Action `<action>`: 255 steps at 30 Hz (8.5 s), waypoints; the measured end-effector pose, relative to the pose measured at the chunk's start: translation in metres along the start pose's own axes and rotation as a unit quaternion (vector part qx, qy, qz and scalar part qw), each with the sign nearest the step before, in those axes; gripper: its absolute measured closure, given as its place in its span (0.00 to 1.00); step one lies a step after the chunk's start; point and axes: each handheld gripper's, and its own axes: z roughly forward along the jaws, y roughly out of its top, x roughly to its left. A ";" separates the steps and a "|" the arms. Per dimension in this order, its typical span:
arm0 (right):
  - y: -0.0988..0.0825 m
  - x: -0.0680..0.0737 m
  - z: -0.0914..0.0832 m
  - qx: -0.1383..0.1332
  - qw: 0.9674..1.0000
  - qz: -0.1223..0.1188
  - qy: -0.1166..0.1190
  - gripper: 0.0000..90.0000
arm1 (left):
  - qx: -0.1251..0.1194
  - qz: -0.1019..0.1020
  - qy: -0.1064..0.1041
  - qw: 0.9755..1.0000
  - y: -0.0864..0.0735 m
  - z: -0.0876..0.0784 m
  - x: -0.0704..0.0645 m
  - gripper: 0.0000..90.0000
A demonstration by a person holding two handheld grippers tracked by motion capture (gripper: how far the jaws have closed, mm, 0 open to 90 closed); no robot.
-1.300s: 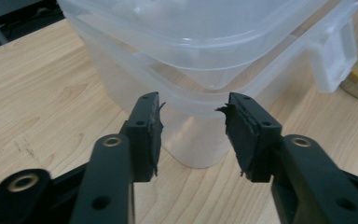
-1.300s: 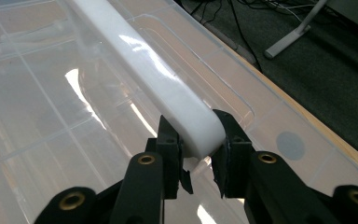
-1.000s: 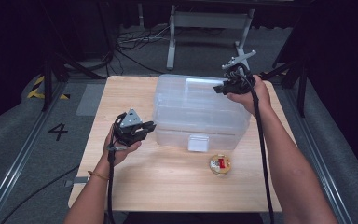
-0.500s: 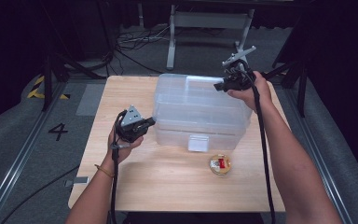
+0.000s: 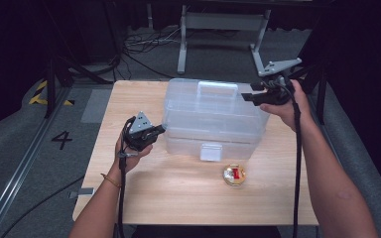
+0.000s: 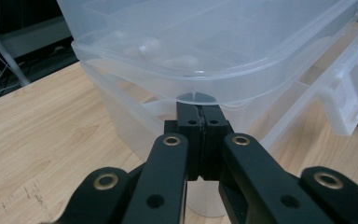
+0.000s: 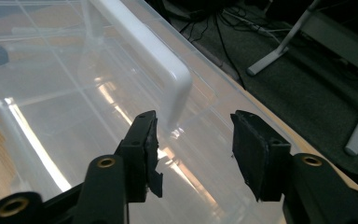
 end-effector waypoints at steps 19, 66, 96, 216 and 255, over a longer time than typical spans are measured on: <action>-0.116 -0.018 -0.052 -0.054 0.997 0.032 -0.043 0.34 | 0.016 0.019 0.005 1.000 0.005 0.003 -0.001 1.00; -0.144 0.006 -0.006 -0.123 0.989 0.034 -0.071 0.62 | 0.021 0.038 -0.052 0.998 0.009 -0.008 -0.001 0.75; -0.107 0.011 -0.003 -0.163 0.970 0.006 -0.183 0.86 | 0.080 0.134 -0.081 0.984 0.021 0.009 -0.038 0.58; -0.018 -0.077 0.051 -0.152 0.951 0.142 -0.227 0.95 | 0.207 0.197 -0.157 0.945 0.038 0.055 -0.025 0.88; 0.002 -0.119 0.079 -0.094 0.967 0.144 -0.187 0.93 | 0.197 0.180 -0.147 0.953 0.035 0.056 -0.028 0.86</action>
